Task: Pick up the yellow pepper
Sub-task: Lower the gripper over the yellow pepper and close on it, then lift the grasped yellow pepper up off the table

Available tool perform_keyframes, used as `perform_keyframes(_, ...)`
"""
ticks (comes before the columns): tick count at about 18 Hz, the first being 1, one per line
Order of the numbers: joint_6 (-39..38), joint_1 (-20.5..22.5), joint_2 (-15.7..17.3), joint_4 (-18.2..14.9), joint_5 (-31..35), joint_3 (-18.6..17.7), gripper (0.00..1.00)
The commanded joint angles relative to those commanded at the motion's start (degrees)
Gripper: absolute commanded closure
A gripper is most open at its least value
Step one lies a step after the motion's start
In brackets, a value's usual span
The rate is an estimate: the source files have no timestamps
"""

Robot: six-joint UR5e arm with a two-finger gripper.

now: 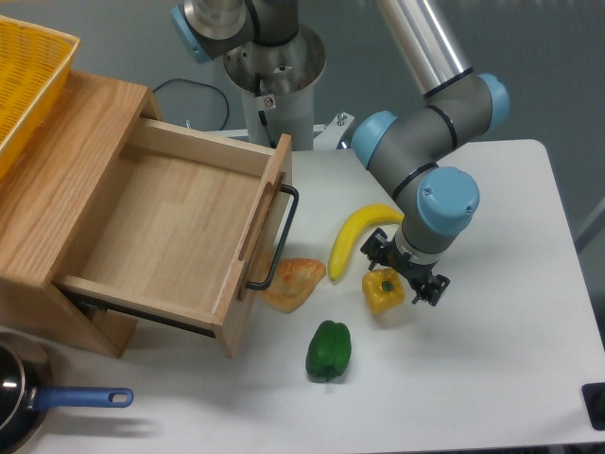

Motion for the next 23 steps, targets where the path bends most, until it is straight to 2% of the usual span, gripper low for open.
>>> perform_keyframes(7,1.32,-0.35,-0.7,0.18,0.0,0.53,0.0)
perform_keyframes(8,1.23,-0.36,-0.7,0.09,0.0,0.53,0.05)
perform_keyframes(9,1.23,-0.36,-0.7,0.09,0.0,0.53,0.14)
perform_keyframes(13,1.32,-0.27,-0.53,0.09,0.0,0.53,0.63)
perform_keyframes(15,1.32,-0.27,-0.27,0.18,0.09,0.53,0.82)
perform_keyframes(17,1.06,-0.18,0.26,0.18,0.09,0.7,0.9)
perform_keyframes(23,0.53,0.17,1.23,0.09,1.05,1.93,0.98)
